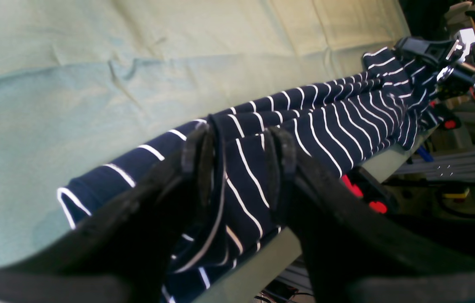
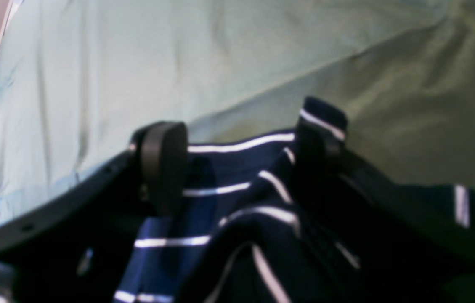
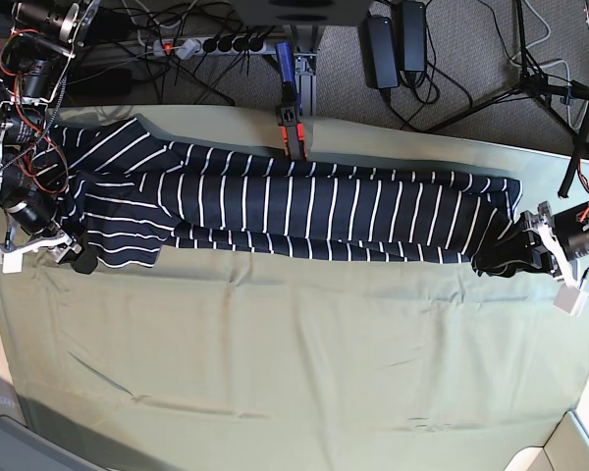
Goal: Fold the T-shirt properly
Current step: 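Hold the strip ends and tug them apart to straighten the fold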
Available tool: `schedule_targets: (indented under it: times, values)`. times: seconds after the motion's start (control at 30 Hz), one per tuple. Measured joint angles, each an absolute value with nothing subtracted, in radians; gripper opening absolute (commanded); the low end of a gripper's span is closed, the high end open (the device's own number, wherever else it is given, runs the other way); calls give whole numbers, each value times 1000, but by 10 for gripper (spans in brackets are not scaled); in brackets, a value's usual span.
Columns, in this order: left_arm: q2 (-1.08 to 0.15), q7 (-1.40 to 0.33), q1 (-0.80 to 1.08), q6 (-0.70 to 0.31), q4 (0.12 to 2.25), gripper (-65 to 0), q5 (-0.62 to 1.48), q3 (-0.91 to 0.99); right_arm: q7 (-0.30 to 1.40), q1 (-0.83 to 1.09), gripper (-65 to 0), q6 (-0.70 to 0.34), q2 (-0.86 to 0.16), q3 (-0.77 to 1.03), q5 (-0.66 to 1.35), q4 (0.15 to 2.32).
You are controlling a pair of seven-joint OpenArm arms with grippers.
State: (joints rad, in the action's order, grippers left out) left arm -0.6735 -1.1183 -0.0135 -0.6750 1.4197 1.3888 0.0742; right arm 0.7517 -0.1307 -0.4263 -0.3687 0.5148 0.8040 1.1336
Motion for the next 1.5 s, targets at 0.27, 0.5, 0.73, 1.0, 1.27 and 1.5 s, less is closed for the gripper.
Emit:
schedule_targets:
  times: [0.27,0.5,0.73,1.0,1.27,1.5]
  values:
    - [-673,-1118,-14,-675,1420,-409,1389,74,762,-133,-595,-427,-368,515,792,1134]
    - [-673,-1118,-14,-675,1420,-409,1389,74,764,-134,-650,-427,-368,515,792,1134]
    - [-673,-1118,-14,-675,1420,-409,1389,74,787,-130,-650,-427,-367,515,792,1214]
    - [-673,-1119,-14,-675,1420,-409,1389,74,822,-23,-650,-427,-366,514,792,1454]
    - [-673,-1151,-14,-675,1420,-409,1398,74,829,140,-650,-427,-365,529,800,1629]
    - [-682,-1200,-14,-675,1420,-408,1440,74,827,286,-650,-427,-365,612,820,1738]
